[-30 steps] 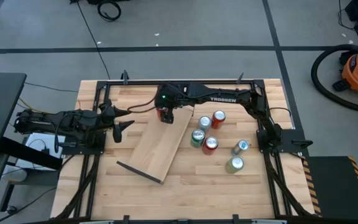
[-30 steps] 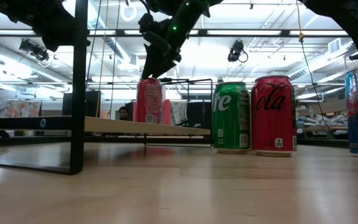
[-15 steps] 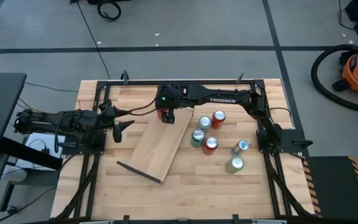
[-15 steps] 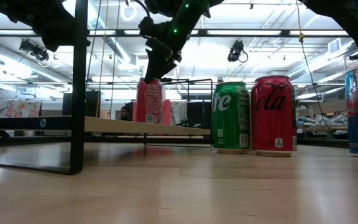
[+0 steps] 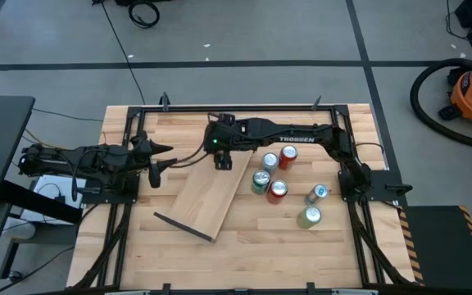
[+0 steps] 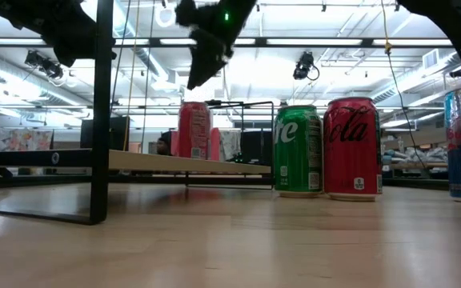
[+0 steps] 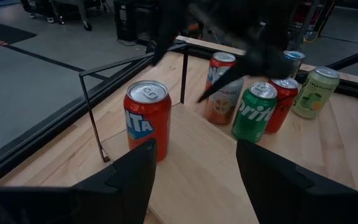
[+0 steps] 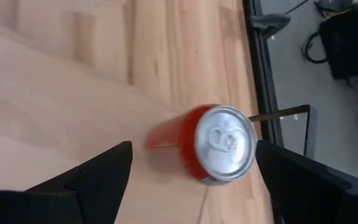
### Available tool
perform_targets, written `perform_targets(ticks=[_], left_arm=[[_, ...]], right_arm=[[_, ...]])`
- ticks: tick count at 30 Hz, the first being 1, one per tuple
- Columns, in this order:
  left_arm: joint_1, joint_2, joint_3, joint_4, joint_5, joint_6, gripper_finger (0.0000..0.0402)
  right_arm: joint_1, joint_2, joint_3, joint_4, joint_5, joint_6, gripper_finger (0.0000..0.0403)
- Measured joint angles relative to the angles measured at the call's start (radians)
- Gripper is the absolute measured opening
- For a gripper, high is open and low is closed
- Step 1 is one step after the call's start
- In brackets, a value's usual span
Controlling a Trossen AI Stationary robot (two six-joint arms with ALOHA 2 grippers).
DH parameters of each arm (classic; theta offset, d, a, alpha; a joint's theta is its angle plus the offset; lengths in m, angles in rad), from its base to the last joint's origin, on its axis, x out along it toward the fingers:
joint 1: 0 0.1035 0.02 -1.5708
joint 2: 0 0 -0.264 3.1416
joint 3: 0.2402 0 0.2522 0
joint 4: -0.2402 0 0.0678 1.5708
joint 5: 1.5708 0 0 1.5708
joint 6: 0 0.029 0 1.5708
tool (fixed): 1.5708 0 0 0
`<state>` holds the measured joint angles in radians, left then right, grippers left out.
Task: Place canned beverage on shelf
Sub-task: Put the green soda can on the shelf
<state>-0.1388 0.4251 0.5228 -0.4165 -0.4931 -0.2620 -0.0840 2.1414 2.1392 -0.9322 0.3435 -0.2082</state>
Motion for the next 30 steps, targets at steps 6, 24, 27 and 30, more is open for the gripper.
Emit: perform_targets(ticks=[6,24,27,30], left_arm=[[0.0,0.0,0.0,-0.006,0.0,-0.016,0.0231],[0.0,0.0,0.0,-0.009,0.006,-0.025,0.0231],[0.0,0.0,0.0,-0.009,0.026,-0.025,0.0231],[0.0,0.0,0.0,-0.009,0.027,-0.025,0.0231]], right_arm=[[0.036,0.0,0.068,-0.241,-0.112,0.176,0.0352],[0.113,-0.002,-0.066,-0.522,-0.264,0.323,0.0395],[0.115,0.0,-0.114,-0.509,-0.267,0.321,0.0395],[0.115,0.0,-0.138,-0.52,-0.266,0.32,0.0394]])
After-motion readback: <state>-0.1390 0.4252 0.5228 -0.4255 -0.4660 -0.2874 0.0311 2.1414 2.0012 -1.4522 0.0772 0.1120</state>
